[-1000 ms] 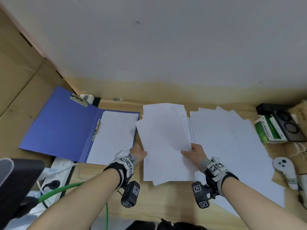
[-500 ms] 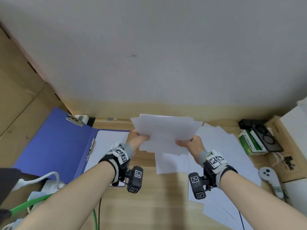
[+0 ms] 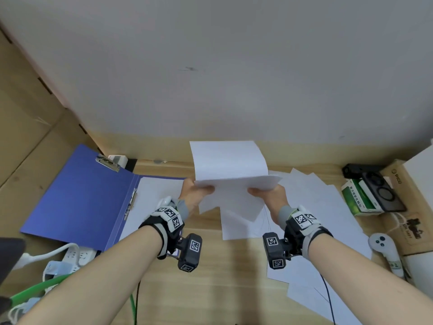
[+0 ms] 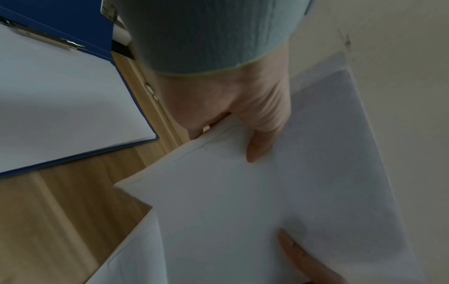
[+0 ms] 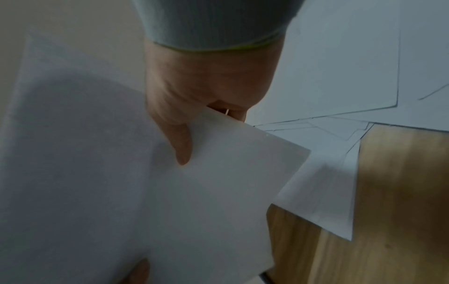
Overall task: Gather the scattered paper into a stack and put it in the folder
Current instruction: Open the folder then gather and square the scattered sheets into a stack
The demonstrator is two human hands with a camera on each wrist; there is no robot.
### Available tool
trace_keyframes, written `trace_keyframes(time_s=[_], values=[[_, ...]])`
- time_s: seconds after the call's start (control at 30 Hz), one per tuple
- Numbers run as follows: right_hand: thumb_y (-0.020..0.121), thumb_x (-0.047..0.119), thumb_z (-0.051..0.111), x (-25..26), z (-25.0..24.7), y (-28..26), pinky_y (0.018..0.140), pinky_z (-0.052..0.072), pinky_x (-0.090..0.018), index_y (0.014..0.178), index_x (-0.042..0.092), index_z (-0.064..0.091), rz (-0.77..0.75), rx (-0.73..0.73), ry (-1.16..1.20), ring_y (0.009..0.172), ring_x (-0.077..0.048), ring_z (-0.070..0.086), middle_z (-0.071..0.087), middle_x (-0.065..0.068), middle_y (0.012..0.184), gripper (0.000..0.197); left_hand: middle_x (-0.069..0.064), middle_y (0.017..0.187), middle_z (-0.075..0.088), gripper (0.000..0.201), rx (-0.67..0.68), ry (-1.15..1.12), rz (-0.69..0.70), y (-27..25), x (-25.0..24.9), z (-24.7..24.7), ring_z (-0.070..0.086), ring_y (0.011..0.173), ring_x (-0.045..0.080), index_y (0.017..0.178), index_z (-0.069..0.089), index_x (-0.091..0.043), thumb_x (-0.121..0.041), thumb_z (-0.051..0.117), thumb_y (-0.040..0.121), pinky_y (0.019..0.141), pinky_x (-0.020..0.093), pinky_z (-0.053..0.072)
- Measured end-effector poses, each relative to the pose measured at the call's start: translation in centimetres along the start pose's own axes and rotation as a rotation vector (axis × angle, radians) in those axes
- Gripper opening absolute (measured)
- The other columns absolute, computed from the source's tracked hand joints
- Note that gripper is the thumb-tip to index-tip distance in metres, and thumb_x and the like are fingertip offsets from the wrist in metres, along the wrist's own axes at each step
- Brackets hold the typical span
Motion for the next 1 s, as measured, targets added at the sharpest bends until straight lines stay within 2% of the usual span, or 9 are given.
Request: trace_keyframes(time_s=[0.1,0.23,0.47,0.57,0.67,0.73,0.87,0.93,1.0], values=[[0.072,0.002,0.083,-1.1,0.5,0.2,0.071,0.053,-0.025,0.1,0.011,0.072,0.02,0.038,-0.024,0.091,-0.02,0.07,0.075,-0.004,0.097,0.031,0.008,0.096,0.072,0.019,-0.044,0.028,-0.013,0.2,1.1,-0.6,0.069,0.088,0.021,0.09,0.069,-0.012,0.001,0.073,0.076,0.083,0.034,0.055],[0.076,0.009,0.082,-3.1,0.6,0.1,0.069,0.053,-0.025,0.098,0.012,0.072,0.066,0.045,-0.04,0.091,-0.02,0.07,0.075,-0.005,0.099,0.025,0.004,0.103,0.071,0.028,-0.073,0.04,-0.04,0.0,3.2,-0.7,0.069,0.095,0.019,0.108,0.065,-0.01,-0.012,0.073,0.081,0.086,0.036,0.056],[0.081,0.015,0.079,-2.5,0.9,1.0,0.068,0.058,-0.033,0.099,0.007,0.07,0.074,0.045,-0.075,0.08,-0.023,0.072,0.075,-0.006,0.093,0.022,0.012,0.1,0.072,0.009,-0.114,0.144,0.028,0.8,2.1,-1.4,0.07,0.094,0.032,0.091,0.067,-0.018,-0.01,0.065,0.088,0.086,0.05,0.056],[0.086,0.018,0.074,-2.4,0.9,1.4,0.065,0.057,-0.032,0.097,0.005,0.07,0.073,0.058,-0.161,0.072,-0.024,0.068,0.073,-0.007,0.087,0.018,0.008,0.107,0.072,0.019,-0.085,0.24,-0.06,1.8,3.0,-1.7,0.07,0.095,0.027,0.101,0.068,-0.015,-0.012,0.065,0.083,0.088,0.047,0.056],[0.088,0.012,0.064,-4.4,0.8,1.8,0.059,0.048,-0.029,0.087,0.001,0.066,0.11,0.07,-0.373,0.067,-0.023,0.058,0.065,-0.01,0.079,0.011,0.005,0.115,0.067,0.039,-0.07,0.459,-0.209,1.7,5.4,-2.1,0.065,0.099,0.025,0.12,0.058,-0.012,-0.011,0.063,0.081,0.083,0.035,0.055],[0.083,0.007,0.062,-7.2,0.6,1.9,0.06,0.044,-0.03,0.076,0.005,0.06,0.172,0.104,-0.495,0.068,-0.023,0.054,0.059,-0.01,0.074,0.007,0.009,0.113,0.064,0.033,-0.044,0.618,-0.268,0.7,7.1,-2.2,0.063,0.094,0.026,0.116,0.057,-0.01,-0.009,0.059,0.083,0.071,0.03,0.048],[0.07,0.005,0.061,-12.3,-0.4,1.2,0.06,0.035,-0.032,0.065,0.011,0.049,0.259,0.107,-0.594,0.065,-0.021,0.045,0.047,-0.008,0.067,0.014,0.013,0.103,0.066,0.012,-0.005,0.729,-0.322,-1.0,11.2,-2.1,0.06,0.085,0.026,0.09,0.059,-0.012,-0.004,0.058,0.08,0.068,0.029,0.045],[0.07,0.005,0.063,-12.5,-0.7,0.9,0.059,0.038,-0.03,0.061,0.011,0.05,0.264,0.061,-0.537,0.062,-0.022,0.049,0.051,-0.006,0.065,0.017,0.014,0.097,0.065,0.013,-0.049,0.724,-0.315,-1.3,11.8,-2.4,0.055,0.078,0.022,0.085,0.055,-0.012,-0.003,0.057,0.076,0.064,0.028,0.041],[0.075,0.006,0.066,-11.5,-0.2,0.9,0.059,0.048,-0.032,0.068,0.008,0.061,0.244,0.059,-0.46,0.065,-0.024,0.058,0.062,-0.007,0.07,0.009,0.01,0.097,0.062,0.018,-0.07,0.645,-0.307,-1.3,10.9,-2.2,0.055,0.082,0.023,0.094,0.049,-0.016,-0.01,0.06,0.081,0.07,0.031,0.045]])
Point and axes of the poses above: each hand's wrist, its own y-axis towards the middle knuckle, its own z-axis out of the palm, x = y × z, the point moved 9 cm from there along y, towards the middle knuckle
